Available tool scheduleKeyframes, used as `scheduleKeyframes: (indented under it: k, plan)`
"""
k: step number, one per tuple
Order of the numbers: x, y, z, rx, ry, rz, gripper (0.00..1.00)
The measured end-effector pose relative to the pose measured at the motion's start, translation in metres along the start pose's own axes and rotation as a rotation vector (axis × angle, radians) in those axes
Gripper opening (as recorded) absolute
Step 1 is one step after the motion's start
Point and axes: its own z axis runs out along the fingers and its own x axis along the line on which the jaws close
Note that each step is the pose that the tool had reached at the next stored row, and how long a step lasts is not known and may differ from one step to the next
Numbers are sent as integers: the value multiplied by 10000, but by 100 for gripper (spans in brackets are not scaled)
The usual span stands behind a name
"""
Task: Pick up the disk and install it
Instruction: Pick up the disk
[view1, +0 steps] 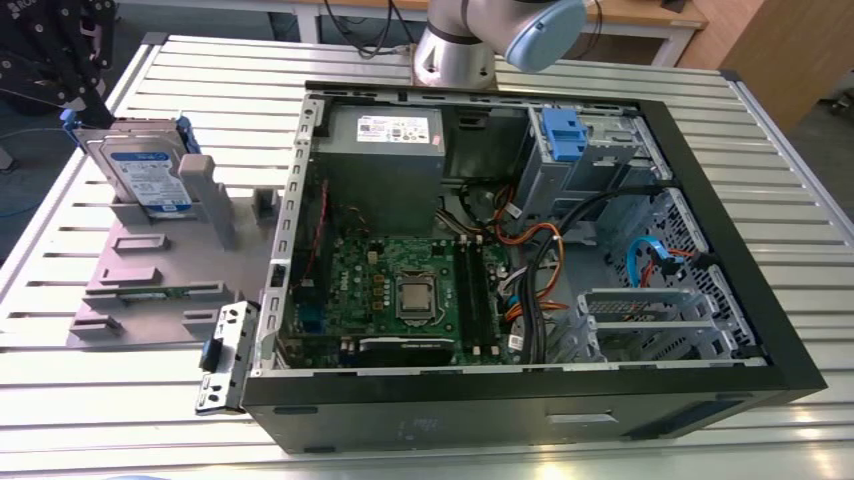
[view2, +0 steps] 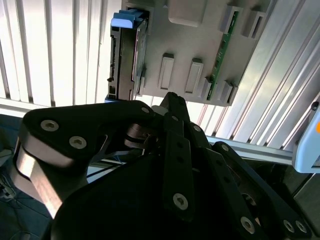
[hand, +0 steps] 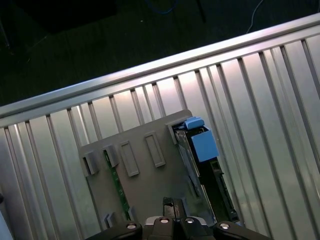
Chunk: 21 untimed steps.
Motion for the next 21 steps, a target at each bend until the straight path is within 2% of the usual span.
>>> scheduleKeyframes:
  k: [21]
  plan:
    - [0,0,0,1,3,-190,11]
